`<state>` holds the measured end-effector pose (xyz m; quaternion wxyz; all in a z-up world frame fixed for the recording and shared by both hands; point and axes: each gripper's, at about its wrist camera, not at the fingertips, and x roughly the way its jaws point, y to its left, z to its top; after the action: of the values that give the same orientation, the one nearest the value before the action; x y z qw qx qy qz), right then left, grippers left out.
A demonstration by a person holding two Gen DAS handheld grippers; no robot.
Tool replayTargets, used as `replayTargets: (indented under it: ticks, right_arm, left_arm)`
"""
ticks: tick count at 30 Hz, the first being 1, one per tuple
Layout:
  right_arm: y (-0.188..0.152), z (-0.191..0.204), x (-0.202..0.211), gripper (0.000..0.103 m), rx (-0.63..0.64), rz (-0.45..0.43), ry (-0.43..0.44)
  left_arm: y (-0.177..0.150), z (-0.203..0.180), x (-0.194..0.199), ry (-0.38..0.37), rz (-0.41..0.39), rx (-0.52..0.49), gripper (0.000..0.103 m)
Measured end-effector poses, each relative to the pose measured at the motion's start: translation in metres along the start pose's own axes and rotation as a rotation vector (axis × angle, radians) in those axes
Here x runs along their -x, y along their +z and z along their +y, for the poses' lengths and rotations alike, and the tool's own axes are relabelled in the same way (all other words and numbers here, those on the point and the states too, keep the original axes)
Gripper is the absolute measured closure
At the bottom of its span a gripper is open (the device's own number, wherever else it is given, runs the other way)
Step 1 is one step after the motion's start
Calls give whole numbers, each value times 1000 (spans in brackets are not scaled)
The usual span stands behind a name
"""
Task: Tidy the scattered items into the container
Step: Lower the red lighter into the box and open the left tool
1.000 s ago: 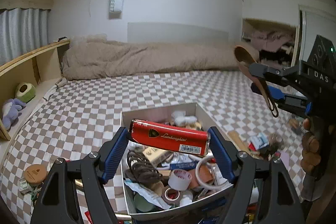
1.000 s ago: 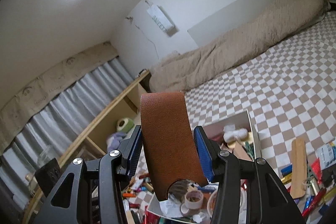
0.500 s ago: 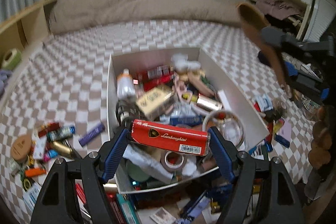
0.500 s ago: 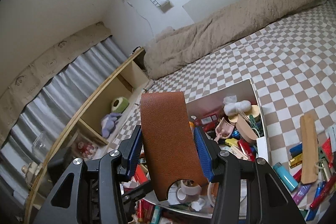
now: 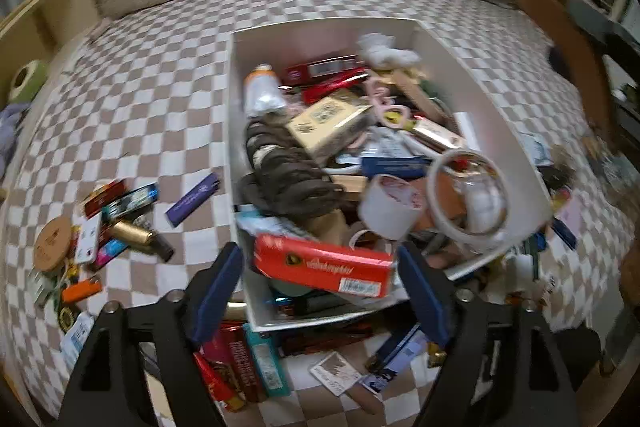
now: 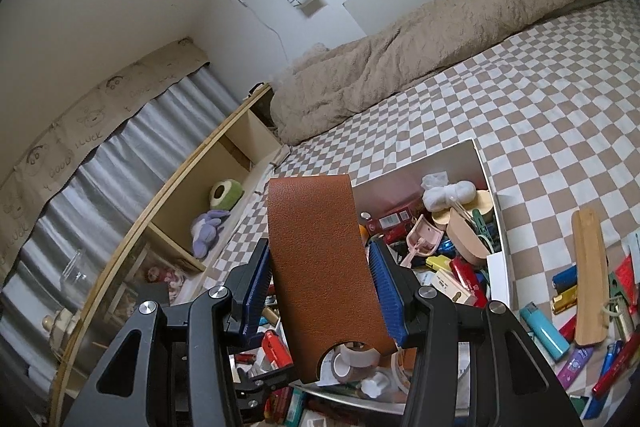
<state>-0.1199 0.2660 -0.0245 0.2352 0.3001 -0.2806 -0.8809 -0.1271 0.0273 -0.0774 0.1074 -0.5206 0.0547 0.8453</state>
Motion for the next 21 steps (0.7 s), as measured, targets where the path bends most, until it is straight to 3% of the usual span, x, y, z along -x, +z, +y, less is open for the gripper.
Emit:
replayTargets:
  ticks: [1, 12, 18, 21]
  right_arm:
    - [0, 0, 0, 53, 0, 0, 0]
    - [-2, 0, 1, 53, -8, 4, -3]
    - [-3, -2, 1, 53, -20, 6, -4]
    - [-3, -2, 1, 53, -22, 7, -3]
  left_arm:
    - [0, 2, 1, 3, -6, 13, 5]
    - [2, -1, -1, 34, -26, 0, 5]
    - [11, 2, -5, 210, -44, -67, 5]
    - [15, 4, -15, 302, -6, -138, 5]
